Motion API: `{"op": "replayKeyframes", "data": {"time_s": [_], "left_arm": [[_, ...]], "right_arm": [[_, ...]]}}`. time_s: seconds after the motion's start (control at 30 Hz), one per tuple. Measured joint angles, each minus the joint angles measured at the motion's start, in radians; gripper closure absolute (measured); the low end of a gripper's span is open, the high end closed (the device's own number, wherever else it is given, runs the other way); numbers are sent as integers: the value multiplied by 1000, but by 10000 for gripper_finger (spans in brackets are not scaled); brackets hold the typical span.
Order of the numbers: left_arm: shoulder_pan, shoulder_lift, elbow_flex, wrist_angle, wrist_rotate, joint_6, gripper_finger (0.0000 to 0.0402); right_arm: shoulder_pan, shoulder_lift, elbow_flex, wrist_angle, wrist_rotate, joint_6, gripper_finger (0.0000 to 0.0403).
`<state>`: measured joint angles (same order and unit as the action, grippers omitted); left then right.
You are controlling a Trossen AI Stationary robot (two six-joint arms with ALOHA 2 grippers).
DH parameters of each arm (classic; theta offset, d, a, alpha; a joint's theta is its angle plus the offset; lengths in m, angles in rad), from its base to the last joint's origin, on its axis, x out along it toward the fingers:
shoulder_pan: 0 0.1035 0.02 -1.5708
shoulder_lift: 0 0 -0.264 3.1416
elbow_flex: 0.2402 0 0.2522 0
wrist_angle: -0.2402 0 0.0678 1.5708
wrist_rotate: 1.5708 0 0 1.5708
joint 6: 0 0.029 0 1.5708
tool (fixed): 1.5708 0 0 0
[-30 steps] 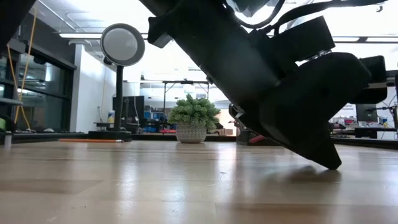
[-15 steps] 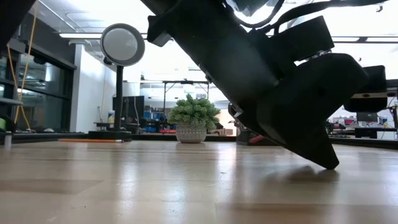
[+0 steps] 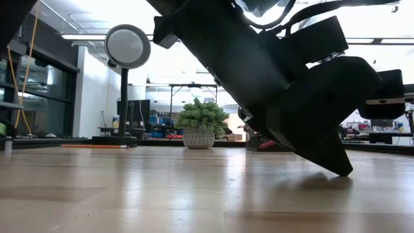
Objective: Pick and place office supplies into organizer
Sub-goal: Put the bottom orange pencil into the black desk organizer
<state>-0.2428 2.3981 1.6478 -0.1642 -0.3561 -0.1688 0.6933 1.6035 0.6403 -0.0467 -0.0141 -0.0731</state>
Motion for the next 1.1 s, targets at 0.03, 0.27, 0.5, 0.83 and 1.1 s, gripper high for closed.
{"op": "replayKeyframes", "data": {"time_s": [0.03,0.27,0.5,0.83,1.1], "left_arm": [[0,0,0,0,0,0,231],[0,0,0,0,0,7,231],[0,-2,2,-29,-3,7,231],[0,-4,3,-51,-6,7,232],[0,-4,3,-51,-6,7,232]], "right_arm": [[0,0,0,0,-4,5,360],[0,0,0,-22,-28,46,393],[1,-8,1,-39,-24,48,402],[1,-9,1,-43,-24,50,402],[1,-7,0,-50,-17,58,372]]}}
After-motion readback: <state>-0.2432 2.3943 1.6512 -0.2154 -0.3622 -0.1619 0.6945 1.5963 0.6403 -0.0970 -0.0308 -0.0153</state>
